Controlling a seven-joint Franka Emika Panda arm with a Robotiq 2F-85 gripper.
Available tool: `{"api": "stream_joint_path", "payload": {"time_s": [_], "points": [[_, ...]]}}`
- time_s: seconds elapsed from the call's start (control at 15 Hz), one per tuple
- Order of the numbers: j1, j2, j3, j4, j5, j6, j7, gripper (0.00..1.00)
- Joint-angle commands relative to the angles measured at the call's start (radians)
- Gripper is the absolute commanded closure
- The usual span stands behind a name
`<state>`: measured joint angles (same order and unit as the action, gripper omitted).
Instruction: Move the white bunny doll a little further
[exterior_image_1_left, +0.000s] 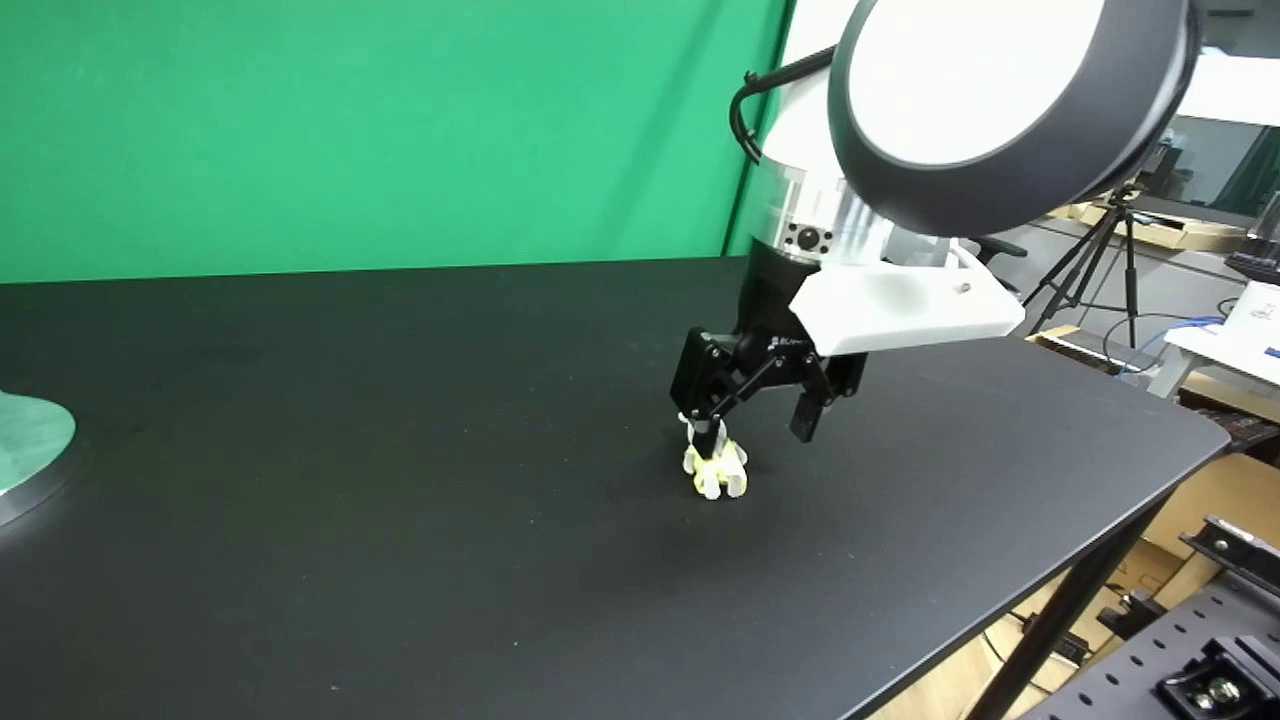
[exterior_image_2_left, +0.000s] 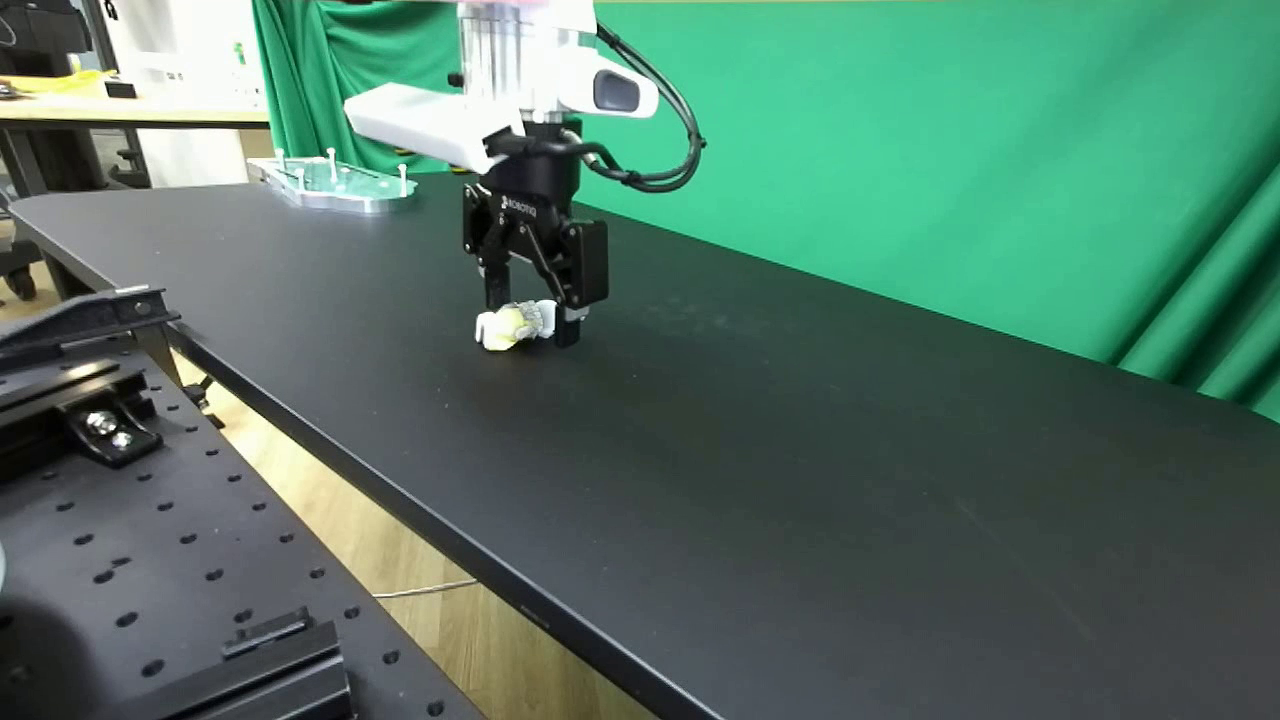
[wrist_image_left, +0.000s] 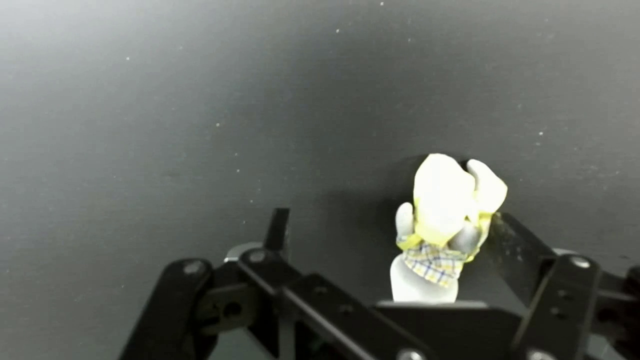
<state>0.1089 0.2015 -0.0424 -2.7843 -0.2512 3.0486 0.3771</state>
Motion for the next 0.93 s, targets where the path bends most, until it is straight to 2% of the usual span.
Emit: {"api": "stream_joint_path", "payload": {"time_s": [0.0,0.07,0.13,0.2,0.27,0.33,0.73,0.87], "points": [[0.013,0.042,0.024,0.015,0.073,0.013,0.086,0.0],[0.003,0.052,0.045,0.019,0.107,0.009,0.086,0.0],[0.037,0.059,0.033,0.021,0.197,0.007,0.04,0.0],[0.021,0.067,0.06,0.026,0.248,-0.002,0.028,0.25],[0.024,0.072,0.066,0.029,0.289,0.001,0.023,0.26],[0.02,0.074,0.078,0.032,0.325,0.0,0.014,0.32],[0.024,0.045,0.075,0.035,0.401,-0.014,-0.017,0.74],[0.026,0.03,0.067,0.036,0.395,-0.022,-0.026,0.78]]}}
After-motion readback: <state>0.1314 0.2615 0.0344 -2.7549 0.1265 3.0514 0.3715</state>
